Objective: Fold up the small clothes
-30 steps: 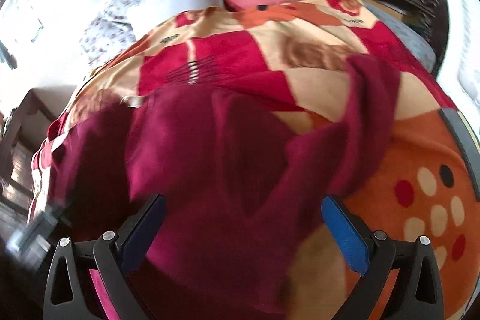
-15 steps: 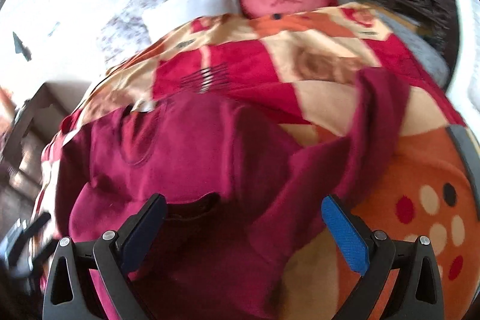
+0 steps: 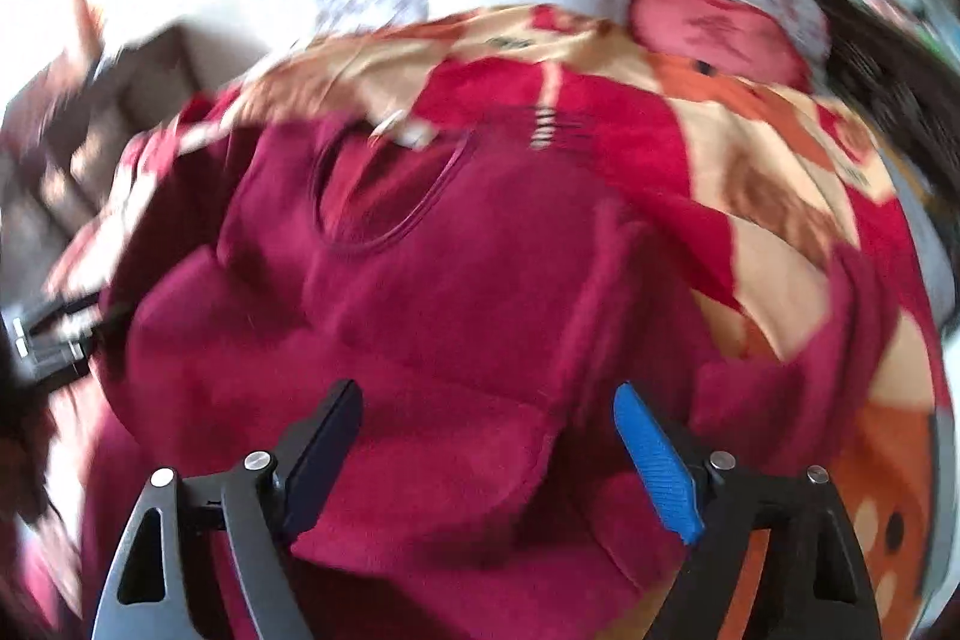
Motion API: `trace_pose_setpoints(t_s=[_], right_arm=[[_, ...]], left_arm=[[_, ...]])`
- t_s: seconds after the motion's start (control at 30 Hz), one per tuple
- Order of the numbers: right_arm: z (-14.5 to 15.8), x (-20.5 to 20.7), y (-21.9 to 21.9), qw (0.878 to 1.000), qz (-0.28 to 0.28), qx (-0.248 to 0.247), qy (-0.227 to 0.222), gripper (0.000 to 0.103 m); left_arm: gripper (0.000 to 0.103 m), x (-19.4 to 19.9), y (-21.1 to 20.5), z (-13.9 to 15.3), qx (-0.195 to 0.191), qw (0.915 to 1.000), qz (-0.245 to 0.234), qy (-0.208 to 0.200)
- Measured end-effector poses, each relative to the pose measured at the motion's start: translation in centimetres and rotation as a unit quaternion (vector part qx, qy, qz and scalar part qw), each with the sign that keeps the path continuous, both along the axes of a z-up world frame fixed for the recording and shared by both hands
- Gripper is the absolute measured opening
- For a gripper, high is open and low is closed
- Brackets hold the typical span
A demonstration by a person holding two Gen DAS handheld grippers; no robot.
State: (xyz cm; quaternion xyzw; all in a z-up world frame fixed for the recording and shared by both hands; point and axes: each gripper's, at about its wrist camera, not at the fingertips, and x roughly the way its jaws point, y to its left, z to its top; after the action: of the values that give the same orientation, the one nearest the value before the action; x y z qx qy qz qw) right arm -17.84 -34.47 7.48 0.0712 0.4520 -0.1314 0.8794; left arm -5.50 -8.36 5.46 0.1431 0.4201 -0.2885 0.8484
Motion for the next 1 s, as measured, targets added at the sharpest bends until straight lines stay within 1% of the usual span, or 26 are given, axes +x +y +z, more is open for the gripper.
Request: trace_pose_setpoints(t_s=[0.03,0.1,0.17,0.23,0.27,0.33,0.4,0.43,0.5,0.6,0.67,0.8,0.87,0.93,1.0], right_arm=[[-0.4,0.4,0.1,1.000,0.016,-0.006,0.004,0.084],[-1.4,1.3,0.4,0.998,0.057,-0.023,0.026,0.084],[-2.1,2.0,0.6,0.994,0.085,-0.048,0.043,0.084],[-2.7,2.4,0.8,0.991,0.116,-0.054,0.049,0.084],[-3.1,2.5,0.8,0.989,0.126,-0.054,0.055,0.082],[-3.4,2.6,0.8,0.988,0.134,-0.049,0.059,0.073],[-3.3,2.0,1.4,0.987,0.149,-0.044,0.051,0.044],[-3.3,1.8,1.8,0.986,0.153,-0.050,0.051,0.038],[-3.3,1.6,2.5,0.985,0.155,-0.063,0.051,0.018],[-3.0,1.6,3.0,0.984,0.152,-0.069,0.056,0.007],[-2.2,1.4,3.1,0.984,0.147,-0.083,0.052,0.006],[1.4,0.4,2.7,0.986,0.119,-0.118,0.008,0.006],[3.1,0.2,1.7,0.985,0.091,-0.145,-0.011,0.006],[3.5,0.4,0.2,0.988,0.058,-0.144,-0.009,0.006],[2.1,0.8,-1.3,0.991,0.027,-0.127,0.016,0.006]], left_arm=[[0.058,0.2,0.2,-0.3,-0.001,1.0000,0.002,0.007],[0.058,0.4,0.4,-0.6,-0.003,0.9999,0.004,0.012],[0.058,0.3,0.5,-0.6,-0.005,0.9999,0.004,0.014],[0.058,0.3,0.3,-0.7,-0.004,0.9999,0.004,0.014],[0.058,0.3,0.2,-0.8,-0.003,0.9999,0.004,0.015],[0.058,0.4,0.0,-0.9,-0.002,0.9998,0.005,0.018],[0.058,0.5,0.0,-0.9,-0.005,0.9998,0.008,0.019],[0.058,0.5,-0.1,-0.8,-0.006,0.9997,0.009,0.020],[0.058,0.6,-0.1,-0.6,-0.012,0.9996,0.013,0.020],[0.058,0.5,0.1,0.3,-0.024,0.9995,0.018,0.013],[0.058,0.4,0.3,1.1,-0.031,0.9993,0.020,0.005],[0.058,0.5,0.8,2.7,-0.049,0.9983,0.028,-0.013],[0.058,0.7,0.9,3.2,-0.060,0.9975,0.033,-0.014],[0.058,0.8,0.7,2.9,-0.060,0.9976,0.033,-0.010],[0.058,0.8,0.2,2.3,-0.046,0.9983,0.034,-0.007]])
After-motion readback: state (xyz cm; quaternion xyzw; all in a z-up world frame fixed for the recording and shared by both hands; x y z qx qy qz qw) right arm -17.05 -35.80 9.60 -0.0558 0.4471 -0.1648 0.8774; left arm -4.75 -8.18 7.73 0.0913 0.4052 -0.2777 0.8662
